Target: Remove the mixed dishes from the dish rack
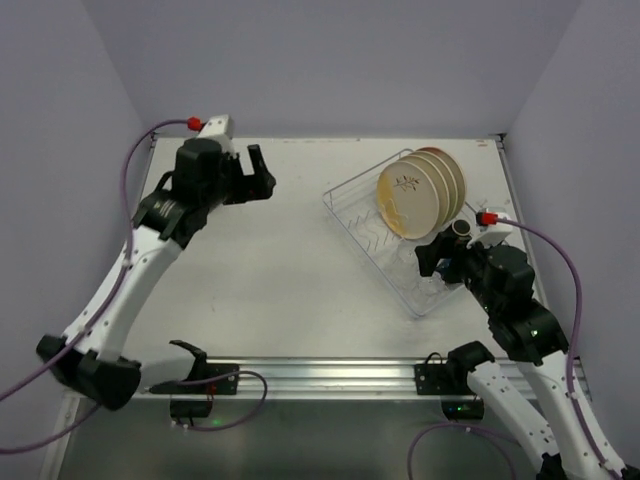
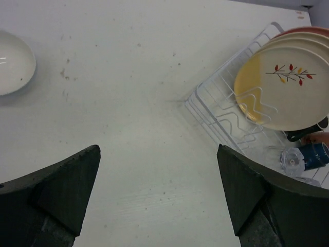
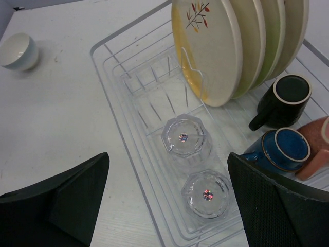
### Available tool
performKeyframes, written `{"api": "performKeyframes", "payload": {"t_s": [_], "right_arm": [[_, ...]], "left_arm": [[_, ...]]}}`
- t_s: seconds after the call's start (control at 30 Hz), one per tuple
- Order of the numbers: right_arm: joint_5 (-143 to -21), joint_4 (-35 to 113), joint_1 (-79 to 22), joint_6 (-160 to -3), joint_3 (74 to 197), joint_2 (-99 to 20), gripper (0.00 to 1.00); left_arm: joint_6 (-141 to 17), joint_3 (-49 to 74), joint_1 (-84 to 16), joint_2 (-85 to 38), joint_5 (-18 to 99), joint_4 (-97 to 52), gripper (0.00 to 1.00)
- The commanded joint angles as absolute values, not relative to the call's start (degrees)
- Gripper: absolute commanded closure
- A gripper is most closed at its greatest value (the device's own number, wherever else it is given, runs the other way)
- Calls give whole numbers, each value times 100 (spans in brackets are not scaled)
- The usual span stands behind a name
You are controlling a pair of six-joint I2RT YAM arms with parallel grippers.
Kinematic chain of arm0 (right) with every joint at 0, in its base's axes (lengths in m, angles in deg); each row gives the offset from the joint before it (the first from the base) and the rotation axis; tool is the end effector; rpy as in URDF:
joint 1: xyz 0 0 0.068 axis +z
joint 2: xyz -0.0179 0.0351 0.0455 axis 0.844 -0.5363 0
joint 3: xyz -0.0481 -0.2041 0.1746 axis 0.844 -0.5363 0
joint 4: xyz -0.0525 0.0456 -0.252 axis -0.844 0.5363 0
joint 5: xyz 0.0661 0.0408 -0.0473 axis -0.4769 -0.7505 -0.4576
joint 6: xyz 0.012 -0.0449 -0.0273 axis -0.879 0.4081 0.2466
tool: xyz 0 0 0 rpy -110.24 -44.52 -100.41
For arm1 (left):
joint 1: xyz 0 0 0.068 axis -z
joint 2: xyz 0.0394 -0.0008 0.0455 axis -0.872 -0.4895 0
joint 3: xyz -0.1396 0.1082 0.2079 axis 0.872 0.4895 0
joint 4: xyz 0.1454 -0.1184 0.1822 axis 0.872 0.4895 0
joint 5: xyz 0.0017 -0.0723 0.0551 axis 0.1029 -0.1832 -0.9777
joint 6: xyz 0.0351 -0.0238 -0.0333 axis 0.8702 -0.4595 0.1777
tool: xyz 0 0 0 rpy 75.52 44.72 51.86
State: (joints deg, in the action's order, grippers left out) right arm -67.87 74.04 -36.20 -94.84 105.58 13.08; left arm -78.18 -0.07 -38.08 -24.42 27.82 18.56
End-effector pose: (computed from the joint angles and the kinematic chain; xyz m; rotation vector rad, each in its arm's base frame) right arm 0.1018 0.0357 0.3346 0.0552 1.9044 0.3972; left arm 0.2650 -0.1073 0.4080 -0.1341 2.1329 -0.4370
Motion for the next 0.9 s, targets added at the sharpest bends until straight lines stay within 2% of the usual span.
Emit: {"api": "performKeyframes", "payload": {"t_s": [0.0, 0.17, 0.3, 0.43, 0.47, 0.57, 0.63, 0.67, 0.77, 0.87], "right_arm": [[-6432, 7055, -3621, -9167, 11002, 1038, 1], [-6099, 6862, -3621, -8904, 11538, 213, 1], [-5791, 5925, -3630, -8043, 11442, -412, 1], [-6017, 5868, -3919, -7163, 12152, -1668, 1], [-6175, 6016, -4146, -7093, 12580, -2166, 4], [-6808, 6483, -4498, -6733, 13215, -2767, 21], [-7019, 6598, -4579, -6557, 13488, -3189, 28], [-7116, 6659, -4605, -6478, 13577, -3330, 35], [-7179, 6974, -4605, -6275, 13902, -3849, 43], [-6942, 7090, -4614, -6126, 14070, -4140, 43]], "left_arm": [[-7877, 1217, -3845, -1076, 2516, 1304, 0], [-7420, 2473, -3854, 123, 1970, 1805, 0], [-7145, 3459, -3845, 843, 1233, 1333, 0], [-7234, 3963, -3889, 855, 1811, 934, 0], [-7225, 3840, -3881, 697, 1829, 1074, 0], [-7208, 3935, -3880, 670, 1872, 979, 0], [-7181, 3944, -3872, 643, 2153, 970, 0], [-7190, 3953, -3863, 643, 2146, 970, 0], [-7199, 3970, -3837, 765, 2128, 953, 0], [-7199, 3988, -3828, 854, 2154, 935, 0]]}}
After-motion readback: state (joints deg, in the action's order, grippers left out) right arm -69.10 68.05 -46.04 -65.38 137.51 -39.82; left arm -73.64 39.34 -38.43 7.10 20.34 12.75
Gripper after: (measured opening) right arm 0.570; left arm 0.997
